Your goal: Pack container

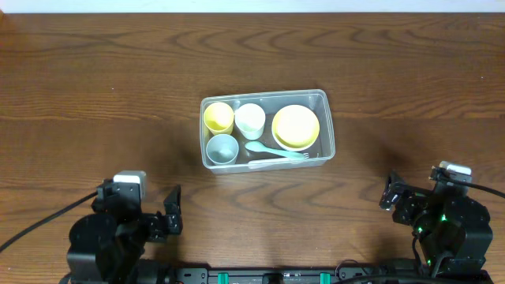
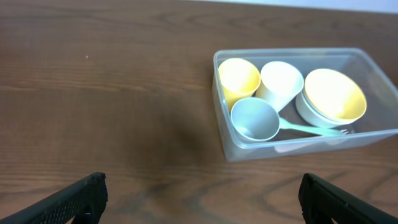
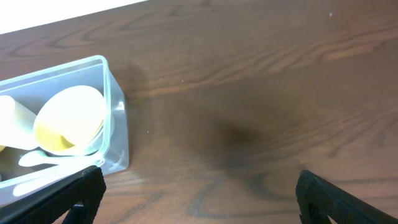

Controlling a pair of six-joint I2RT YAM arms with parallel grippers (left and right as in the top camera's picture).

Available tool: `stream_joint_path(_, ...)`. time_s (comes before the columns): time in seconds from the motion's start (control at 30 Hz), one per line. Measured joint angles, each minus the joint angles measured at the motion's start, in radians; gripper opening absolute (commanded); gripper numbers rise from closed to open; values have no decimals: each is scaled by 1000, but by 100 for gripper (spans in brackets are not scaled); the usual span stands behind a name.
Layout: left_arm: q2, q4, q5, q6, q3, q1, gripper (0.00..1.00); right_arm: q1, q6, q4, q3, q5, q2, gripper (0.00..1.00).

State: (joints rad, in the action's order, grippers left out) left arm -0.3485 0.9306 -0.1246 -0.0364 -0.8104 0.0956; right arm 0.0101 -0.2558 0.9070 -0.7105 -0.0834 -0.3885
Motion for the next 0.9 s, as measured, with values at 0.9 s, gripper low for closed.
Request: stream_joint_path(0.9,15,6,0,-19,2,0,98,1,-95,26,22,5,4,99)
